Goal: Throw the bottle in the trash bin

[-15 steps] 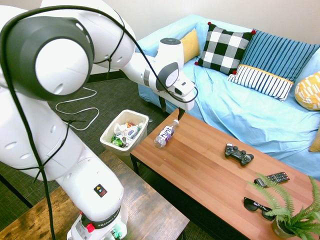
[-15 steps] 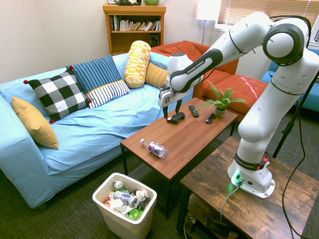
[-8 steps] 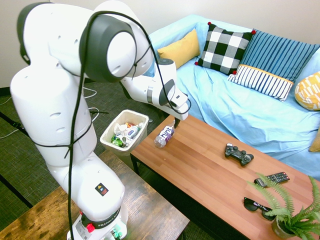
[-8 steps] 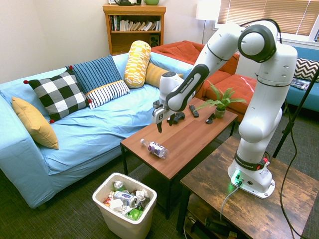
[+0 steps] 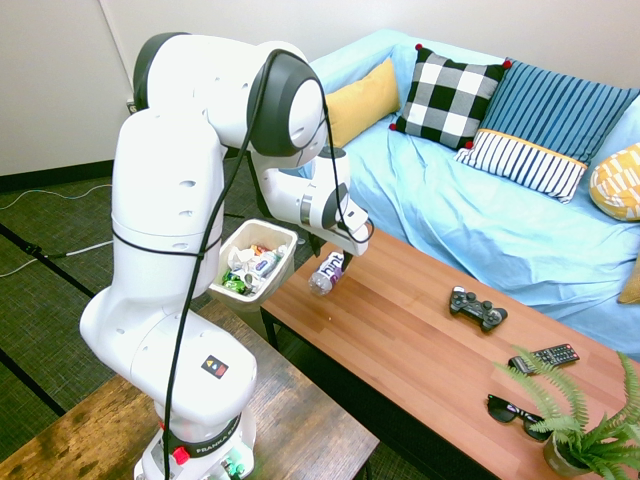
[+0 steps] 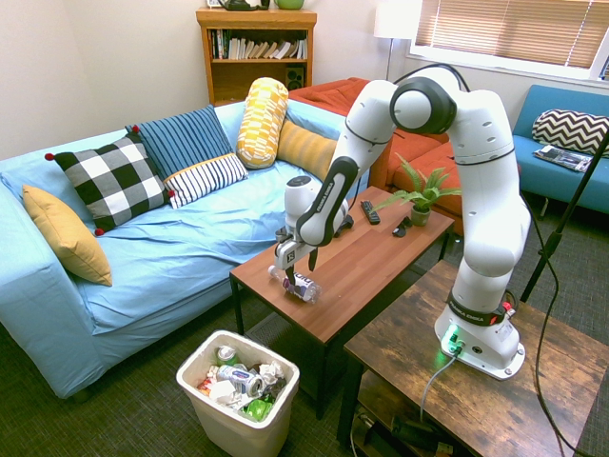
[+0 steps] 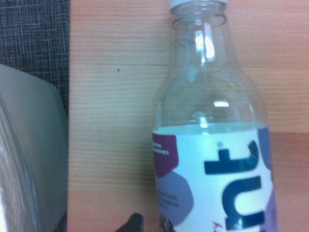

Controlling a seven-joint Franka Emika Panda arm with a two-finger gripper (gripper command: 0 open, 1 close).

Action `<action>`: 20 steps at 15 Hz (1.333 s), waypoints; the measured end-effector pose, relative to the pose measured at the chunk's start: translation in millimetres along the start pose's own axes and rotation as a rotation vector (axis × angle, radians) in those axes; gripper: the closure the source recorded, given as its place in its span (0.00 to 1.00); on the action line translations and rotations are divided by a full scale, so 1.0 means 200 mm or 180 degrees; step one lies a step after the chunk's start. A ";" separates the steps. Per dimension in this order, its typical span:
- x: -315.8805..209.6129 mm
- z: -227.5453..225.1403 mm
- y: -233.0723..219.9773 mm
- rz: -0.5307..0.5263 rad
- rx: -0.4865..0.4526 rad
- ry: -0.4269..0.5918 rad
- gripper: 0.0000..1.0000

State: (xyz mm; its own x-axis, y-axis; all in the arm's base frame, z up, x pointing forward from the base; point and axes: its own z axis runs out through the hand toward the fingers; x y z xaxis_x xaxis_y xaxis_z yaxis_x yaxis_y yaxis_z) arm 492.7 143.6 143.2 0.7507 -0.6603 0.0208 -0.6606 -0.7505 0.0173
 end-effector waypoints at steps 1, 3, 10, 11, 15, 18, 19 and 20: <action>0.01 0.05 -0.02 0.0028 -0.0028 -0.0028 0.00; 0.04 0.14 -0.04 0.0059 -0.0072 -0.0100 0.00; 0.04 0.24 -0.04 0.0055 -0.0116 -0.0255 1.00; 0.04 0.24 -0.03 0.0062 -0.0119 -0.0268 1.00; 0.06 0.26 -0.02 0.0115 -0.0115 -0.0307 1.00; 0.07 0.25 -0.01 0.0156 -0.0112 -0.0300 1.00; 0.08 0.23 -0.01 0.0163 -0.0113 -0.0272 1.00; 0.08 0.19 -0.03 0.0148 -0.0126 -0.0224 1.00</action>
State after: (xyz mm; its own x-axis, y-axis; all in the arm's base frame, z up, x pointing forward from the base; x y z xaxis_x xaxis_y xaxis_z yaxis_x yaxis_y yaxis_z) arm 509.1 135.5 105.5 0.7168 -0.6957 -0.0478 -0.6934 -0.7183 0.0575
